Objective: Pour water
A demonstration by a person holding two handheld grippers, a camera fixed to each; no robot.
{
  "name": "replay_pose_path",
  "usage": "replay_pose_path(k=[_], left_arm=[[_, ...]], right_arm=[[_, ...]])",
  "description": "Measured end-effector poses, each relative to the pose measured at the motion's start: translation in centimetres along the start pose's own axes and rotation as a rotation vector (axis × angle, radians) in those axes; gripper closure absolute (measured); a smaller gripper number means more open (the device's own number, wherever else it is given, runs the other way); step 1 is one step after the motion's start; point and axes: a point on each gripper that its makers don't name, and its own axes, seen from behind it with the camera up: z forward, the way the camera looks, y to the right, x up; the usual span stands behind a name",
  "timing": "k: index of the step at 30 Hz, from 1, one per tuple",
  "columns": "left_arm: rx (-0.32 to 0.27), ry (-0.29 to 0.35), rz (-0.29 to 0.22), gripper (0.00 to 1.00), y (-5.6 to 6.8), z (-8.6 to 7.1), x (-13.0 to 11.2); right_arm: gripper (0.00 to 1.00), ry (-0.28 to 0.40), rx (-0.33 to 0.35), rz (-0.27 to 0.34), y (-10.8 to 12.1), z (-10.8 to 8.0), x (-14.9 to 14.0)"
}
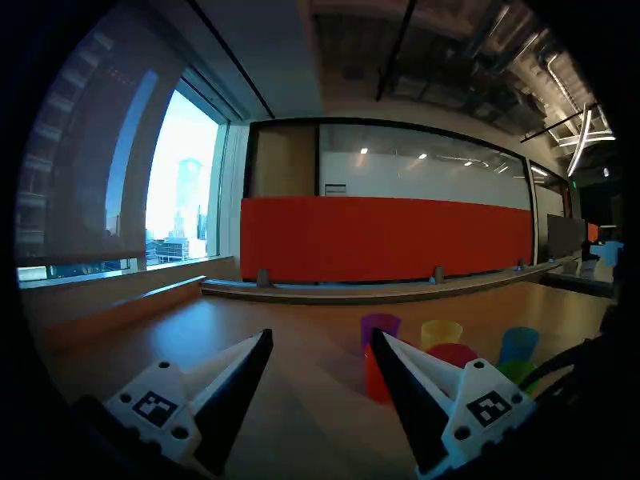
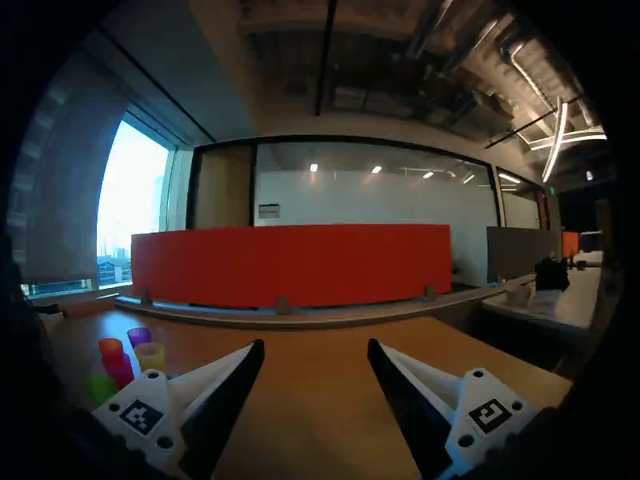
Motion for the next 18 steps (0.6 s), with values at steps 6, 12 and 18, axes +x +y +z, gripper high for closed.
replay_pose_path(k=[6, 12, 18], left_arm=[[-0.004, -0.001, 0.008, 0.10, 0.0, 0.3, -0.7], [-0.011, 0.003, 0.015, 0.10, 0.2, 0.3, -1.2], [-0.020, -0.003, 0.014, 0.10, 0.5, 0.4, -1.6]], right_arm=[[0.00, 0.003, -0.002, 0.004, -0.1, -0.1, 0.4], [0.00, 0.001, -0.003, 0.003, -0.2, -0.1, 0.2], [0.00, 0.001, -0.007, 0.007, -0.1, -0.1, 0.5]])
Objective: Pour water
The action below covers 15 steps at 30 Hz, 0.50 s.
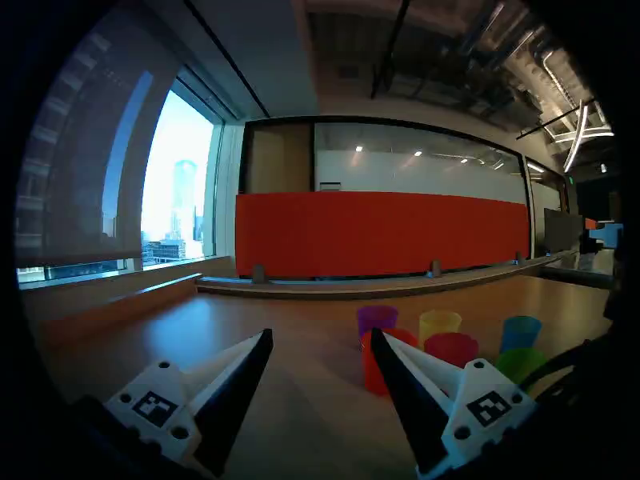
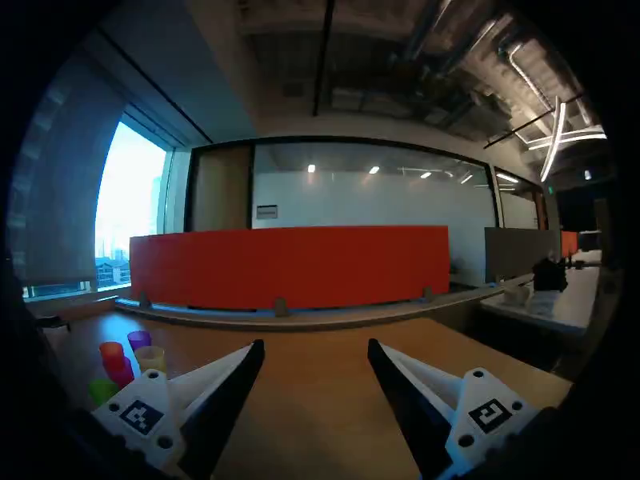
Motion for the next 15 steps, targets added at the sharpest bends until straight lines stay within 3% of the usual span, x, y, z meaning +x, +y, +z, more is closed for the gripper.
replay_pose_path(k=[15], left_arm=[[-0.009, -0.016, 0.001, 0.10, 0.00, 0.29, -0.32]], right_arm=[[0.00, 0.001, -0.008, 0.006, 0.65, -0.38, -0.07]])
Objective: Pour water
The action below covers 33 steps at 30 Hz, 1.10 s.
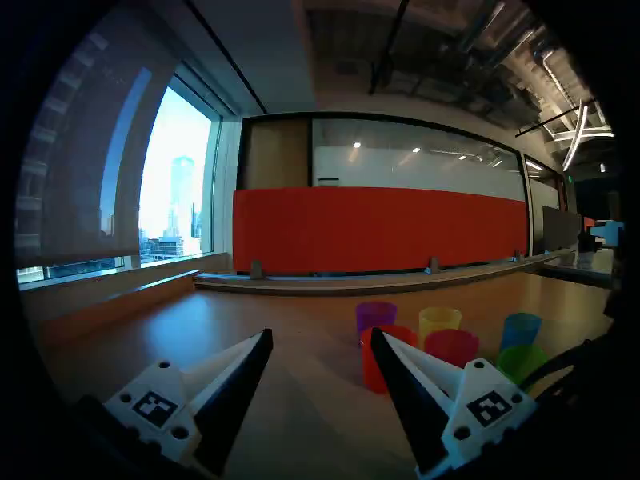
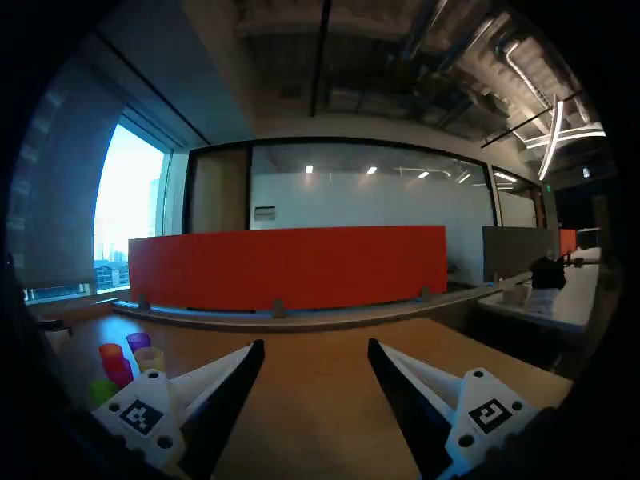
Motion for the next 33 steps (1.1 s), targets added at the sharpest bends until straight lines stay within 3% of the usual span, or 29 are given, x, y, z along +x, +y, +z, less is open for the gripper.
replay_pose_path(k=[11, 15, 21, 33], left_arm=[[-0.001, -0.001, 0.002, 0.10, 0.1, 0.0, -0.1], [-0.001, -0.002, 0.002, 0.01, 0.1, -0.1, -0.1], [-0.001, -0.001, 0.002, 0.01, 0.1, 0.0, -0.1], [-0.001, -0.001, 0.003, 0.01, 0.1, 0.0, -0.1]], right_arm=[[0.00, 0.001, 0.005, -0.013, 0.3, 0.2, -0.3], [0.00, 0.013, 0.012, -0.027, 0.2, 0.3, 0.1], [0.00, 0.029, 0.024, -0.044, -0.1, 0.5, 0.2], [0.00, 0.028, 0.060, -0.098, -3.0, 2.4, -1.9]])
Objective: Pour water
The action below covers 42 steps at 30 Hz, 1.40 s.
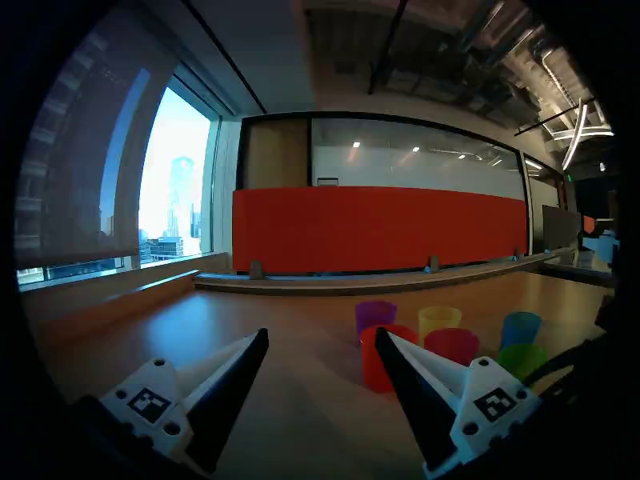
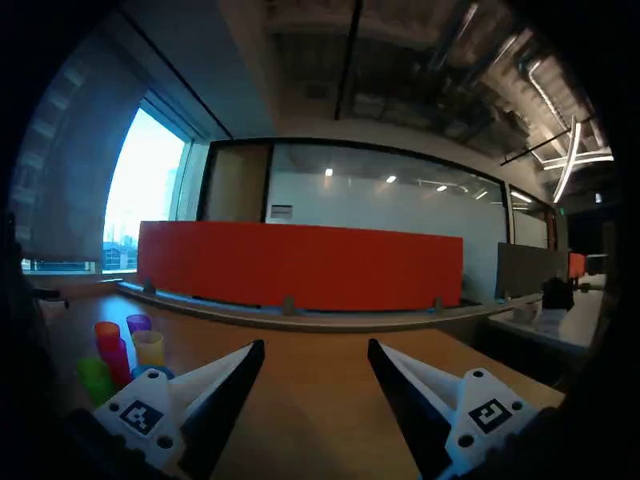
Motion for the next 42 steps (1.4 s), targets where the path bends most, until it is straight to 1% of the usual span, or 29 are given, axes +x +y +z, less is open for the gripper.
replay_pose_path(k=[6, 9, 15, 21, 24, 30, 42], left_arm=[[0.000, 0.000, 0.000, 0.01, 0.0, 0.0, 0.0], [0.000, 0.000, 0.000, 0.01, 0.0, 0.0, 0.0], [0.000, 0.000, 0.000, 0.01, 0.0, 0.0, 0.0], [0.000, 0.000, 0.000, 0.01, 0.1, 0.0, 0.0], [0.000, 0.000, 0.000, 0.01, 0.0, 0.0, 0.0], [0.000, 0.000, 0.000, 0.01, 0.0, -0.1, 0.0], [0.000, 0.000, 0.000, 0.01, 0.0, 0.0, 0.0]], right_arm=[[0.00, 0.012, 0.009, 0.003, -1.1, 0.7, -0.9], [0.00, 0.007, 0.011, 0.015, -1.2, 0.8, -1.7], [0.00, -0.024, -0.037, 0.043, 0.6, 1.1, -3.7], [0.00, -0.042, -0.059, 0.068, 1.9, 1.3, -5.2], [0.00, -0.051, -0.058, 0.071, 2.1, 1.3, -5.5], [0.00, -0.057, -0.046, 0.053, 1.9, 1.4, -5.9], [0.00, -0.068, -0.034, 0.059, 1.7, 1.4, -6.0]])
